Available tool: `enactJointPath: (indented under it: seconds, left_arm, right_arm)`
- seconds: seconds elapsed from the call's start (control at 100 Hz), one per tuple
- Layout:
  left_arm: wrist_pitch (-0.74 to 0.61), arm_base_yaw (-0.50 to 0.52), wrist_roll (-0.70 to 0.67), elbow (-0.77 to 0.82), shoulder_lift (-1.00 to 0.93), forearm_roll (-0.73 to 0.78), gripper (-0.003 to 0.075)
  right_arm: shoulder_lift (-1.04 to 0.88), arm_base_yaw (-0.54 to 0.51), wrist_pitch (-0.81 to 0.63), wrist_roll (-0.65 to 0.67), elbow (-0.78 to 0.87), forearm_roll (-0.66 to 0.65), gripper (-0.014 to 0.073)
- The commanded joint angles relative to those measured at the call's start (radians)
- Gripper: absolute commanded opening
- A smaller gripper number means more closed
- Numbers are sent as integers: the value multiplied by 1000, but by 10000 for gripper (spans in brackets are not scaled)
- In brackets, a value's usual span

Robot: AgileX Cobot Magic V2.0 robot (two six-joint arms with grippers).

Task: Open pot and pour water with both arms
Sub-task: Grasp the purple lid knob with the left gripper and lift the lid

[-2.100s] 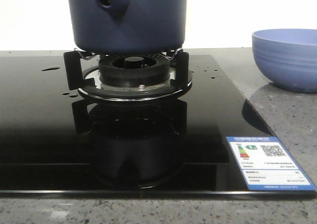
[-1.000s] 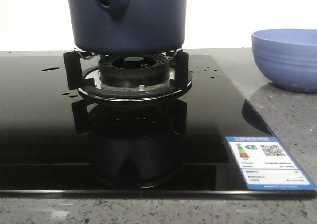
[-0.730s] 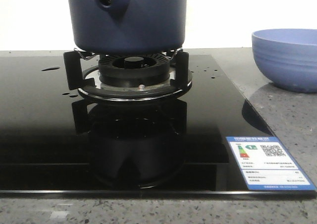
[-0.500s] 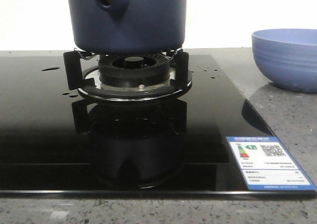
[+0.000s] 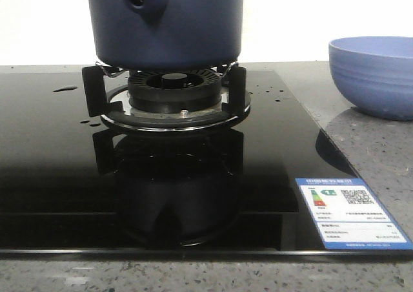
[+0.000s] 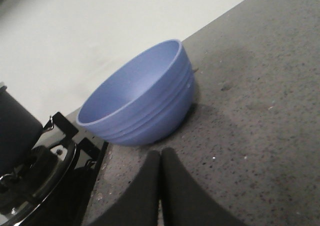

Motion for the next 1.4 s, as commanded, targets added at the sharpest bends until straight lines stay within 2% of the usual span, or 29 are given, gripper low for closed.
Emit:
enactJointPath:
  seconds: [0.0,0.14,0.24,0.34,0.46,0.52,0.6,0.64,0.69,0.81,0.86,0.91,1.15,1.39]
  left_arm:
    - [27,-8,36,-112,-8,73,-19]
    - [242,-8,180,-315,88,224,-19]
    - [375,-8,304,-445,187,226,-19]
    - [437,-25,350,-544,272,222,-19]
    - [431,-90,358,-612,341,206,-18]
    - [431,-123,367,-632,365,206,-15]
    - [431,-162,390,-653,396,204,31]
    - [425,-182,390,-658,409,197,76]
    - [417,-202,392,-664,430,171,141]
    - [374,-250,449,-667,491,78,375]
    - [351,-268,480,-667,517,32,468]
    - [332,-285,526,-667,545,-15,505]
    - [243,-375,734,-683,709,-192,456]
    - [148,-471,829,-807,938,-208,470]
  right_arm:
    - [10,1,26,-32,-125,-56,-46]
    - [114,1,197,-44,-300,-165,-46]
    - [223,1,300,-108,-412,-185,-46]
    - [326,1,381,-146,-507,-183,-46]
    - [403,18,405,-166,-576,-172,-45]
    - [418,34,401,-223,-597,-142,-40]
    - [427,53,401,-292,-613,-79,28]
    - [433,58,403,-306,-618,-56,80]
    - [435,58,403,-308,-618,-39,193]
    - [446,58,405,-308,-618,-32,451]
    - [447,58,405,-308,-618,-32,498]
    - [447,58,405,-308,-618,-32,499]
    - [447,58,405,-310,-618,-30,497]
    - [447,58,412,-310,-618,-30,497]
